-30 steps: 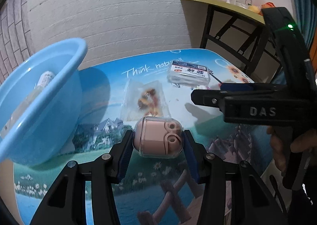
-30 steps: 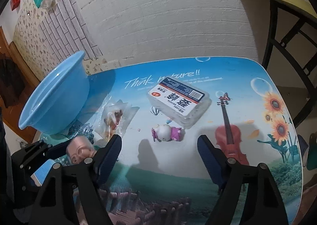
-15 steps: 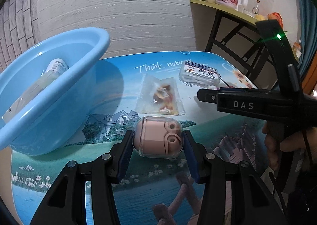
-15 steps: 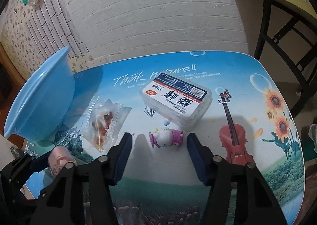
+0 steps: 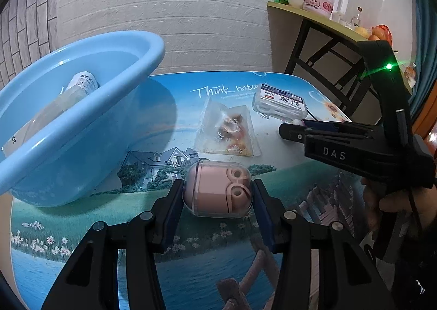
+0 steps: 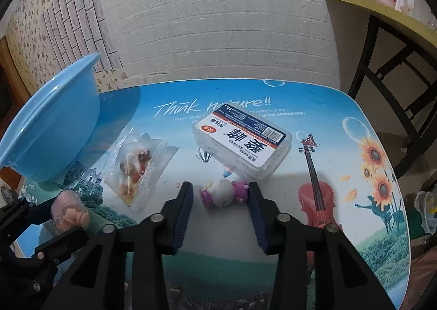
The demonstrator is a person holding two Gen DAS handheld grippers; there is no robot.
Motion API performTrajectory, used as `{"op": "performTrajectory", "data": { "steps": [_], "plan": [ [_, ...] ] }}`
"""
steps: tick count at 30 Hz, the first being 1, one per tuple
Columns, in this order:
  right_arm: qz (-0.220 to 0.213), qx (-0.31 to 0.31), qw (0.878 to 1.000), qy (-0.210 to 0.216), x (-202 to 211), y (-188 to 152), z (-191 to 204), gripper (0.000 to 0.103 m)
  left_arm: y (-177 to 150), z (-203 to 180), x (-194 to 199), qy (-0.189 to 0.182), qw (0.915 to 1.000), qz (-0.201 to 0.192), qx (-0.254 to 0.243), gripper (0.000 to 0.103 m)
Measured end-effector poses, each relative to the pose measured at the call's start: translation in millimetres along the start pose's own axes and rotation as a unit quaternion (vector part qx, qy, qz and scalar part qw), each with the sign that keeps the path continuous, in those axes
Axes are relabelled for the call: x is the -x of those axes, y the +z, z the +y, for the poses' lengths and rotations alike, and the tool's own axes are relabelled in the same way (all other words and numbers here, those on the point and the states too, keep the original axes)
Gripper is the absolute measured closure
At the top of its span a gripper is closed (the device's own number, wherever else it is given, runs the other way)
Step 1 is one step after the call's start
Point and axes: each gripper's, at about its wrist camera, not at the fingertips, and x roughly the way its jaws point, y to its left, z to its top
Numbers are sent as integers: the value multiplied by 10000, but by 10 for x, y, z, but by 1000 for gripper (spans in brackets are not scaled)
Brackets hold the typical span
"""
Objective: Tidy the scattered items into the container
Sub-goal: 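Grasp the pink case with left tool while right grasps the small figurine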
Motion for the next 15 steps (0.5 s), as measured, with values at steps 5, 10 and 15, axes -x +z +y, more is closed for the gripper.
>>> {"op": "performTrajectory", "data": {
  "steps": [5,10,15],
  "plan": [
    [-41,36,10000,59,-21,6,-20,67,11,31,-24,17,10000,13,49,56],
    [-197,36,9995,238,77,-78,-51,67,13,10,-5,24,10000,-10,20,56],
    [-356,149,9984,408,235,-180,-53,67,36,-25,34,45,10000,-62,2,56]
  ]
}}
